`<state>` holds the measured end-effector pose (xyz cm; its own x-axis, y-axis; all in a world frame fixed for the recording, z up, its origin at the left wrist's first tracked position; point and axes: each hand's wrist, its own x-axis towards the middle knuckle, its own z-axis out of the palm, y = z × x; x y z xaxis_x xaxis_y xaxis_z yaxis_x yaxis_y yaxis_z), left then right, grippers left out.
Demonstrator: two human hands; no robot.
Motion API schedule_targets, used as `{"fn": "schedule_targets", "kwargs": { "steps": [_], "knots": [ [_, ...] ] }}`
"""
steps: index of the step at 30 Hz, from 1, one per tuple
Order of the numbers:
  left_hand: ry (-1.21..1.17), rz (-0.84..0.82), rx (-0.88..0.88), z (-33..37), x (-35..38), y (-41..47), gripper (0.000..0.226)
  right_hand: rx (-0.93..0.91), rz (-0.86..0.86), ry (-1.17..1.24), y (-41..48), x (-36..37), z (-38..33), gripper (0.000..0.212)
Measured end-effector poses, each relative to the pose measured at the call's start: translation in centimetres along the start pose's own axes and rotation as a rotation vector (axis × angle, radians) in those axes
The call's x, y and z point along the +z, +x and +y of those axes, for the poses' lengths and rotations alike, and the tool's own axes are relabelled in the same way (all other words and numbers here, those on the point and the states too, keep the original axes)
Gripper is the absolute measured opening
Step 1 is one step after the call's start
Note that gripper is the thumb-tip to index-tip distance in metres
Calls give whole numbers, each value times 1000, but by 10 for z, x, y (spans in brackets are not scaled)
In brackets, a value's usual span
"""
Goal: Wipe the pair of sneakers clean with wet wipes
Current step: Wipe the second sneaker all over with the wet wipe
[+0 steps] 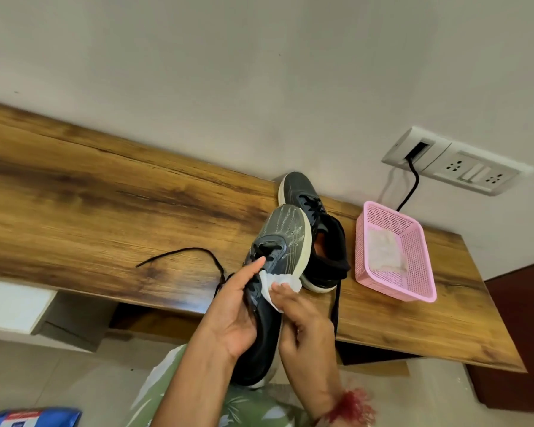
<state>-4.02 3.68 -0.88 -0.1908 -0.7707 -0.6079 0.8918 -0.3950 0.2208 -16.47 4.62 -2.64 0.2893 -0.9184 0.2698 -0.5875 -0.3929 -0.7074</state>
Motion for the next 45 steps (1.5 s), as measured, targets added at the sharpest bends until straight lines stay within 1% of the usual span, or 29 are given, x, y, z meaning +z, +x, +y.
{"fn": "schedule_targets", "kwargs": {
  "steps": [2, 3, 5, 6, 8, 10, 12, 14, 16, 18, 20, 22, 24, 26, 28, 30, 32, 34, 36, 37, 39, 40, 41, 42, 44, 45],
  "knots": [
    [81, -18, -11, -1, -2, -4, 41, 110, -38, 201, 3, -12, -7, 49],
    [121, -20, -9, -2, -4, -4, 42, 183, -21, 309, 9, -20, -8, 48],
    [202, -9, 6, -2, -5, -5, 40, 301, 100, 445, 25, -36, -6, 45],
    [227, -6, 10, -1, -5, -6, 39, 299, 148, 434, 34, -42, -4, 43],
    [244, -5, -13, 1, -4, -7, 37, 209, 172, 337, 47, -47, -1, 45],
    [245, 16, -46, 3, -2, -7, 36, 55, 140, 180, 54, -48, 2, 46],
    [251, 42, -36, 1, 2, -7, 33, -145, 72, -75, 58, -43, 7, 43],
    [258, 59, -8, -1, 3, -7, 28, -258, -3, -265, 59, -34, 14, 43],
    [261, 49, -3, -2, 2, -8, 24, -258, -11, -291, 53, -23, 20, 48],
    [249, 39, -19, -1, 0, -8, 26, -237, 15, -264, 43, -14, 23, 49],
    [232, 53, -13, 2, -1, -7, 29, -264, -6, -224, 29, -8, 21, 49],
    [273, 80, -2, 5, -2, -5, 33, -368, -71, -237, 18, -7, 17, 43],
    [333, 102, 22, 9, -3, -4, 35, -532, -163, -348, 23, -14, 18, 37],
    [355, 110, 17, 12, -4, -3, 33, -618, -153, -463, 42, -27, 27, 36],
    [355, 85, -23, 14, -4, -4, 30, -613, -88, -515, 63, -40, 34, 36],
    [347, 86, -58, 16, -4, -3, 30, -579, -89, -521, 68, -42, 33, 37],
    [335, 90, -72, 17, -7, -1, 29, -577, -150, -476, 54, -32, 27, 39],
    [324, 88, -84, 18, -9, -2, 30, -641, -265, -436, 34, -20, 22, 46],
    [307, 89, -92, 18, -10, -2, 30, -733, -338, -488, 34, -23, 24, 42],
    [311, 98, -90, 17, -11, -1, 29, -737, -319, -536, 41, -27, 29, 39],
    [326, 111, -93, 17, -11, -1, 27, -646, -224, -594, 64, -34, 41, 38],
    [328, 117, -102, 17, -10, 0, 27, -574, -176, -605, 75, -38, 46, 41],
    [328, 121, -111, 17, -9, 0, 28, -504, -150, -596, 81, -40, 49, 47],
    [330, 120, -115, 18, -9, 0, 28, -455, -145, -555, 81, -40, 48, 48],
    [335, 117, -114, 19, -8, 1, 29, -454, -158, -454, 66, -32, 38, 44],
    [334, 117, -111, 20, -9, 1, 29, -479, -192, -421, 53, -26, 32, 46]
  ]
}}
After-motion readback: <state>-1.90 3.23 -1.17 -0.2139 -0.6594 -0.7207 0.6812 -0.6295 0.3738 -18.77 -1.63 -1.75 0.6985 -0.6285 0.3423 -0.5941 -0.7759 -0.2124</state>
